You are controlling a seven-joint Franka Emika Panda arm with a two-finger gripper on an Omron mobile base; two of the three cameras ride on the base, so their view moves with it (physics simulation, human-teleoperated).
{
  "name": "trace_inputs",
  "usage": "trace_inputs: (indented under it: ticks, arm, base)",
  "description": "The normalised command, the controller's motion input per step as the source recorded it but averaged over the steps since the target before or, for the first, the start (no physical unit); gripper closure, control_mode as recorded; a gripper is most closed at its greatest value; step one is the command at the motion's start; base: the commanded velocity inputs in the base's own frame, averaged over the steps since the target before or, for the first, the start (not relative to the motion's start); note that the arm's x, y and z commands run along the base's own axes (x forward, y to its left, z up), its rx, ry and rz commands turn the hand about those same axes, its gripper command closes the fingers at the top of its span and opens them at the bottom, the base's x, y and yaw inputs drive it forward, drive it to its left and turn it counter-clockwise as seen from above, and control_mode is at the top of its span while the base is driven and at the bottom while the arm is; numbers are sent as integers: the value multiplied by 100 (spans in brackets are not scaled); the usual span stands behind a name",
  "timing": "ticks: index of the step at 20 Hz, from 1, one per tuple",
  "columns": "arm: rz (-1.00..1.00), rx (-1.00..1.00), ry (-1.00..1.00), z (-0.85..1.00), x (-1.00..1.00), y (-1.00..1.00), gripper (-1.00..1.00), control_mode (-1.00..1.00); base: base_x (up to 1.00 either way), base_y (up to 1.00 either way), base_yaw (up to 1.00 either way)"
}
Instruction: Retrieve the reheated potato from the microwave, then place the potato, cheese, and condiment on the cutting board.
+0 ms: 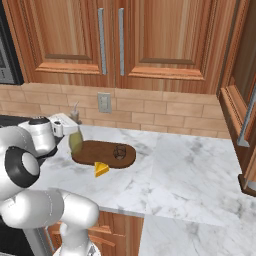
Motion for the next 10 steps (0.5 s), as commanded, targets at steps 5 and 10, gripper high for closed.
trace_inputs:
  ticks: [5,10]
  arm:
    - [0,0,0,-3,-1,-5,100,-100]
    - [0,0,0,-8,-4,-4,100,-100]
  base:
    - [0,0,0]
    - [0,0,0]
